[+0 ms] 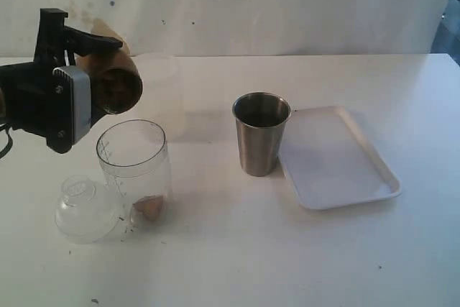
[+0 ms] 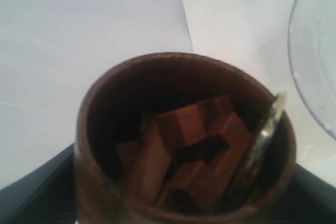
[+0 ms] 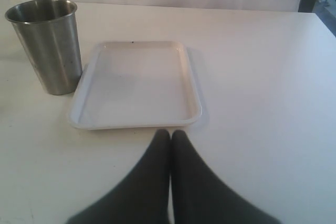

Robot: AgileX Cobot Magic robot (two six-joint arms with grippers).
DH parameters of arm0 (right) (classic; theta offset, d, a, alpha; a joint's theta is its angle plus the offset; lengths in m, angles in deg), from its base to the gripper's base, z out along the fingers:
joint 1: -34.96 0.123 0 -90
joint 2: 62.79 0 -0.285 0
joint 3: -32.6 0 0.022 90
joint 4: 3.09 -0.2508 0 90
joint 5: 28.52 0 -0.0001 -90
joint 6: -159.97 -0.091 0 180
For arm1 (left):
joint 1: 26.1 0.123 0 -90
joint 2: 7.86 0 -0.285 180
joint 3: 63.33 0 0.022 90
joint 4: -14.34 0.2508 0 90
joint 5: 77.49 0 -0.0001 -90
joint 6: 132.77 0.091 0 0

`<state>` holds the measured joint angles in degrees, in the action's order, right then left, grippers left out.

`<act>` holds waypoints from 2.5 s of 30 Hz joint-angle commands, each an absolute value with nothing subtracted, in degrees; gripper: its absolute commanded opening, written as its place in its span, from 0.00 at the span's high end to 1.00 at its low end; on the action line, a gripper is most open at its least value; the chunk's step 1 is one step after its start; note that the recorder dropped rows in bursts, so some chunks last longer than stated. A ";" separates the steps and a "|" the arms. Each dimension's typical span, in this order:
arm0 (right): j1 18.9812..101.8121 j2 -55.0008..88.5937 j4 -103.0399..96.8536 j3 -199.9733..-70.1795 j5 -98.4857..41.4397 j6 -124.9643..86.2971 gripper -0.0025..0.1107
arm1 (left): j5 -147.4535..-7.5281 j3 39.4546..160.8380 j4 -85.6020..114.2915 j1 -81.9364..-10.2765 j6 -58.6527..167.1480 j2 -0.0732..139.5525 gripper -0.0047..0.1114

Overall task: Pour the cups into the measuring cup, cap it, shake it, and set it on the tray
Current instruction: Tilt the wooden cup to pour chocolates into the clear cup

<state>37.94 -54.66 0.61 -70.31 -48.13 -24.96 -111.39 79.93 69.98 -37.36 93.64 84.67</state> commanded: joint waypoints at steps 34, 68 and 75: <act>37.83 -55.00 0.98 -70.18 -47.80 -24.80 0.98 | -113.41 80.19 68.58 -40.52 105.98 84.55 0.96; 37.83 -55.00 0.98 -70.18 -47.80 -24.80 0.98 | -114.95 80.19 68.71 -40.52 118.00 84.55 0.96; 37.83 -55.00 0.98 -70.18 -47.80 -24.80 0.98 | -111.68 80.19 68.71 -40.52 128.69 84.55 0.96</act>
